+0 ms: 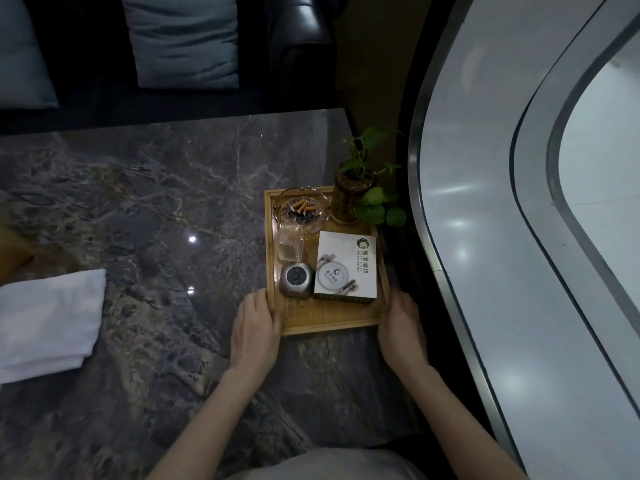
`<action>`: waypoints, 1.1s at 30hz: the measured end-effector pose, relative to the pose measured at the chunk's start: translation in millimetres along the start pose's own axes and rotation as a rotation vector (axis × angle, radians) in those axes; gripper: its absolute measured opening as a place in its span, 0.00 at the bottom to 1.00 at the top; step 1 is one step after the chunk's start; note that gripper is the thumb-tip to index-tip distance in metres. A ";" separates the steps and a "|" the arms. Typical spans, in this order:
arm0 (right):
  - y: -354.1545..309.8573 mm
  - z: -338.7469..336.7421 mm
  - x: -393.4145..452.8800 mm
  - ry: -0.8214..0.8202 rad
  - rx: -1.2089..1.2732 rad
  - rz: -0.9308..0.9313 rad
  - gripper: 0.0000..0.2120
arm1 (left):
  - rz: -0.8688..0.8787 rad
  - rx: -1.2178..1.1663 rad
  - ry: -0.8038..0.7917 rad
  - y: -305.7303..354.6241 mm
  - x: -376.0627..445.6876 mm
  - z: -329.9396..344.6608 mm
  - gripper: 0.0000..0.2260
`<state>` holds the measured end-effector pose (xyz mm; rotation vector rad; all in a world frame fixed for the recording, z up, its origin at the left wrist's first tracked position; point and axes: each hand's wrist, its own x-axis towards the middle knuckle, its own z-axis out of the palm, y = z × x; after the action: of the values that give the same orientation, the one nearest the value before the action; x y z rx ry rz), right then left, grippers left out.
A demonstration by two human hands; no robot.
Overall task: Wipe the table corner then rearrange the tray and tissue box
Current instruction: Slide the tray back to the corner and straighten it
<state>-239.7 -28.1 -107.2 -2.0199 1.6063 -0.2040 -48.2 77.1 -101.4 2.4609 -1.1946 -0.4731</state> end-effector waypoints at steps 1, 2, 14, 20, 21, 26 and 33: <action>1.9 5.1 -6.5 0.014 0.048 -0.027 0.22 | 0.013 0.029 -0.014 -2.4 -4.4 3.4 0.23; 3.0 8.8 -13.6 0.013 0.060 -0.047 0.25 | 0.029 0.077 -0.044 -4.4 -9.4 7.1 0.30; 6.0 34.2 -38.6 -0.025 -0.153 -0.050 0.37 | 0.046 0.110 -0.211 -12.3 -21.8 26.4 0.44; 0.2 29.8 -22.7 -0.037 -0.184 -0.041 0.39 | 0.054 0.111 -0.221 -9.6 -7.3 26.0 0.44; -0.2 29.1 -19.2 -0.039 -0.180 -0.041 0.39 | 0.057 0.102 -0.222 -8.4 -3.9 26.4 0.44; -0.8 24.3 -3.2 -0.051 -0.207 -0.045 0.38 | 0.069 0.109 -0.233 -0.7 11.7 24.5 0.45; -1.0 21.7 15.6 -0.041 -0.182 -0.046 0.37 | 0.077 0.081 -0.241 6.3 29.7 25.8 0.44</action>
<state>-225.0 -35.7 -128.2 -2.1842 1.6043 -0.0339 -46.6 45.2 -125.3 2.4673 -1.4226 -0.7296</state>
